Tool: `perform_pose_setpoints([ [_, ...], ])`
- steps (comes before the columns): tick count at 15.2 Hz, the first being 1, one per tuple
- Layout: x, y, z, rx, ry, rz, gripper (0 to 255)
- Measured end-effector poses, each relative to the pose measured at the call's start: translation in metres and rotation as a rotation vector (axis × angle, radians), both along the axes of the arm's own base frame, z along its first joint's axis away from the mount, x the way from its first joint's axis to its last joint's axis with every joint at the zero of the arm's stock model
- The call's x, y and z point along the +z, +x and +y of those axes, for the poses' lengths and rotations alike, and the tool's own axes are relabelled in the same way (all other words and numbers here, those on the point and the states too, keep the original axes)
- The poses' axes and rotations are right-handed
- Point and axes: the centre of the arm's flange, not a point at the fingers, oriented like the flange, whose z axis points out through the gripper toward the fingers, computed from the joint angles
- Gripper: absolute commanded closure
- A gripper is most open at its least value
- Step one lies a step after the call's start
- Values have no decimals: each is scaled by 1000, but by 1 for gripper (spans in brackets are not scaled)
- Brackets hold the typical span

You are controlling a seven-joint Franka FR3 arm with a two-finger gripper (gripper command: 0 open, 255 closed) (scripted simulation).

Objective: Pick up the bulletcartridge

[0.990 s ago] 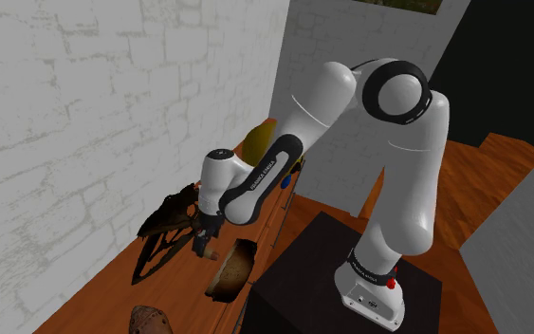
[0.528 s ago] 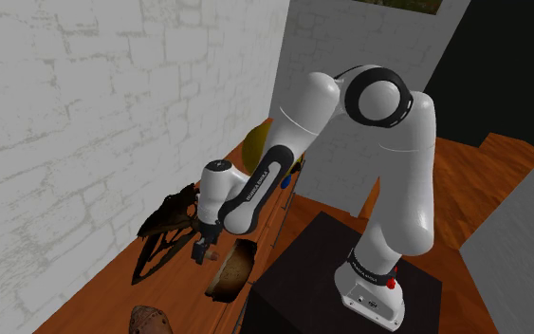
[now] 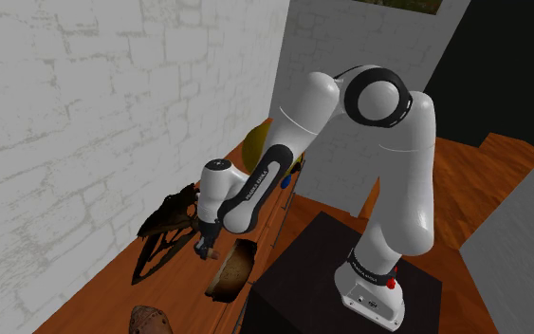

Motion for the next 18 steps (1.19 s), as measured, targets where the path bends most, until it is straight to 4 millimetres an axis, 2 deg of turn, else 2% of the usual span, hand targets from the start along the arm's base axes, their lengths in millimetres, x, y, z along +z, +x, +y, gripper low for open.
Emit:
perform_pose_setpoints([
  [5,9,-3,3,6,4,-1,255],
  [18,74,-3,2,7,4,-1,255],
])
